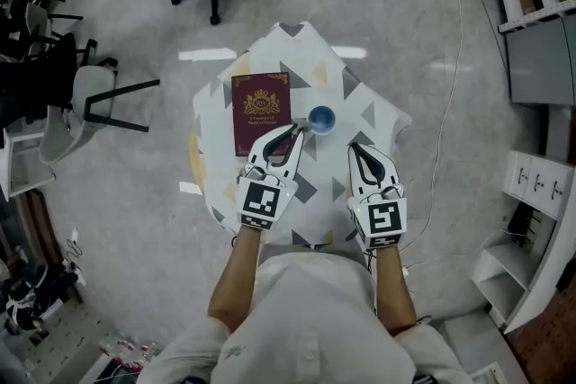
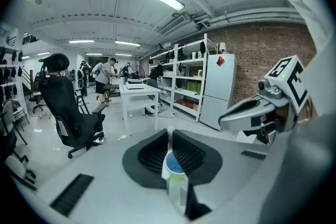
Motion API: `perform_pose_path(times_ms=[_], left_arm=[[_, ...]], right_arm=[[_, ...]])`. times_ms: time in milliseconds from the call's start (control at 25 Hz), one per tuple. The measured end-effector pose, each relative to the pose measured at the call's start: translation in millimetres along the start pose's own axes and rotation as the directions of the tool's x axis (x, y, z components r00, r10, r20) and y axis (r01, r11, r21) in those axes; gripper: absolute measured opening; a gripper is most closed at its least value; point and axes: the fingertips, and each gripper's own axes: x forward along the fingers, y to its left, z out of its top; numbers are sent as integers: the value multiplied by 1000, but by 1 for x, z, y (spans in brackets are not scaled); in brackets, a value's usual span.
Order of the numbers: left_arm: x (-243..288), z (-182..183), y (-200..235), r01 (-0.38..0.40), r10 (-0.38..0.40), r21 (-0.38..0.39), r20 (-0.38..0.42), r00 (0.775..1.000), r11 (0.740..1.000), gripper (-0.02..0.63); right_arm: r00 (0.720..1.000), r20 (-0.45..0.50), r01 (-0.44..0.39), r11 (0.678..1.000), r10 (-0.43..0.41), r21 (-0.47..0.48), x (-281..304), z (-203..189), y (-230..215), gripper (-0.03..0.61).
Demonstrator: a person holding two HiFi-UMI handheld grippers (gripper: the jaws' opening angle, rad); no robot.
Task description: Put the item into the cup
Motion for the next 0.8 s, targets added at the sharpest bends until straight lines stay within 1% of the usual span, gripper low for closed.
perform_pose_path(times_ms=[280,800], left_arm=[[21,-20,-4,0,0,-3,-46,999,1000,37],[51,-51,-12,2,2,27,-145,989,1000,38]], right_arm=[[999,-22,-24,999,25,25,16,-16,-6,6],[996,-58,-70,996,73,52,35,-38,-10,6]])
